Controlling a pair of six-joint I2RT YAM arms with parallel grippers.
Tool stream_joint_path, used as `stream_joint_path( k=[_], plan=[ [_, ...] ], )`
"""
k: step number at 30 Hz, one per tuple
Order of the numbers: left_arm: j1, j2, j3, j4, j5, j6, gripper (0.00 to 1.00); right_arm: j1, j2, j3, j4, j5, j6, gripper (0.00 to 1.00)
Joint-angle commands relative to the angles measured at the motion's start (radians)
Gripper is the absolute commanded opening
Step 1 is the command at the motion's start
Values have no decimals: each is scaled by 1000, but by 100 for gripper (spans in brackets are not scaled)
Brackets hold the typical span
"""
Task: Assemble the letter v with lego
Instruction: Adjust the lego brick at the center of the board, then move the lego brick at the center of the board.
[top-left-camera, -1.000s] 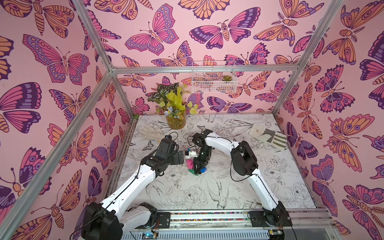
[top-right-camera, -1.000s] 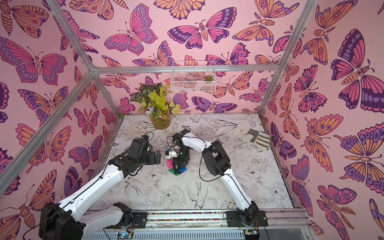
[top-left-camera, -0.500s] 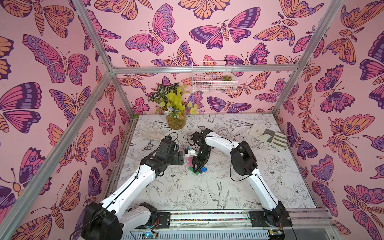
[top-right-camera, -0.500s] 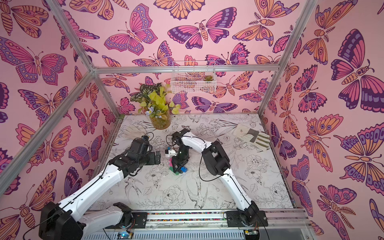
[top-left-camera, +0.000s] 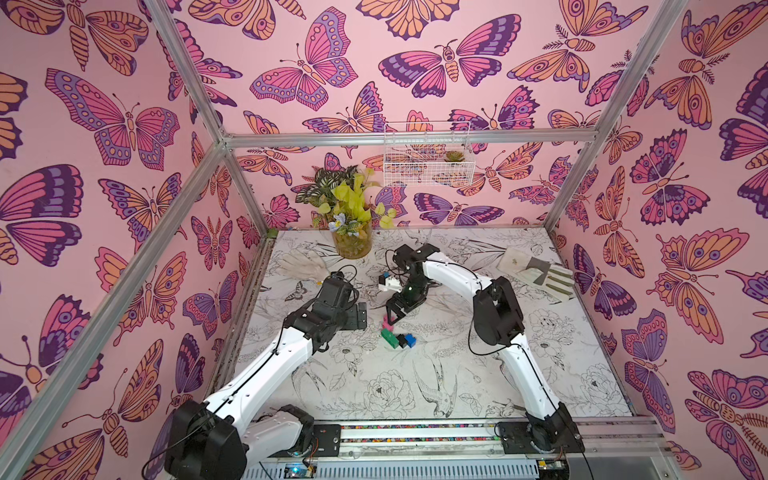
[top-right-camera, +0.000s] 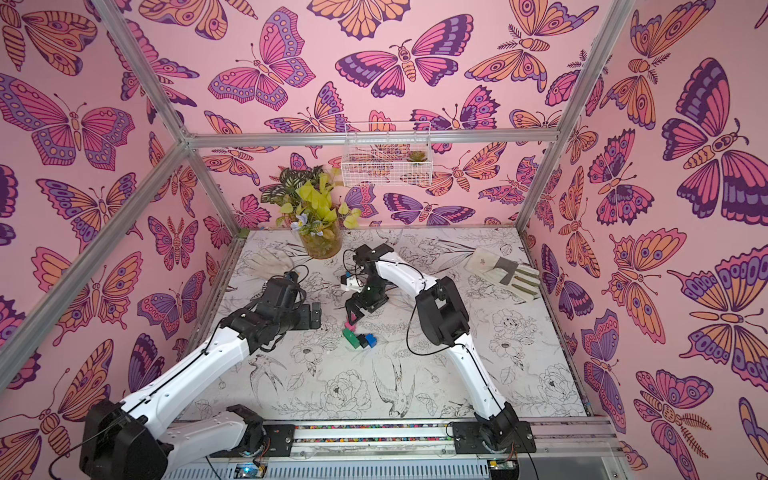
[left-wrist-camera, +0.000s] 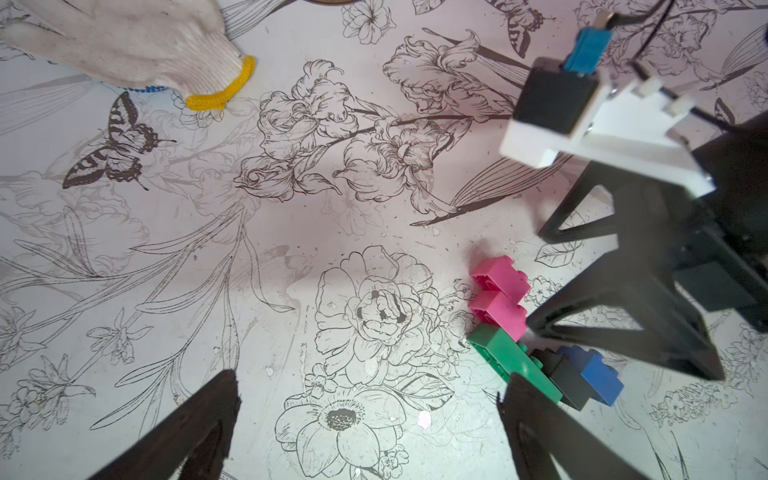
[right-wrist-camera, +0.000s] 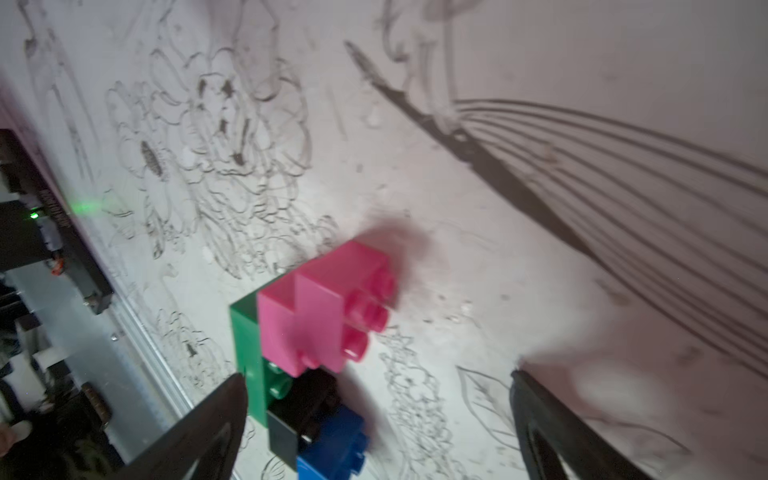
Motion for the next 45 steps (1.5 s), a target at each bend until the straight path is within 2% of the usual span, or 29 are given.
stream_joint_path(
  k=[1, 4, 7, 10, 14, 18, 26, 45],
  plan=[
    [9, -50, 20, -10, -136, 37, 100, -47, -150, -88, 132, 174, 67, 99],
    [14, -78, 19, 4, -231, 77, 100, -73, -285, -208, 210, 214, 109, 99],
    [19, -83, 30, 2, -239, 85, 100, -64, -411, -365, 323, 214, 155, 99],
    [21, -72, 31, 13, -245, 80, 100, -1, -461, -427, 351, 314, 171, 99],
    [25, -28, 38, 16, -266, 82, 100, 86, -444, -441, 333, 429, 203, 99],
    [46, 5, 41, 30, -274, 83, 100, 149, -428, -509, 382, 483, 237, 99],
    [117, -10, 28, 60, -197, 76, 100, 215, -420, -582, 454, 476, 264, 99],
    [129, 12, 25, 67, -169, 72, 100, 278, -402, -647, 507, 463, 280, 99]
  ],
)
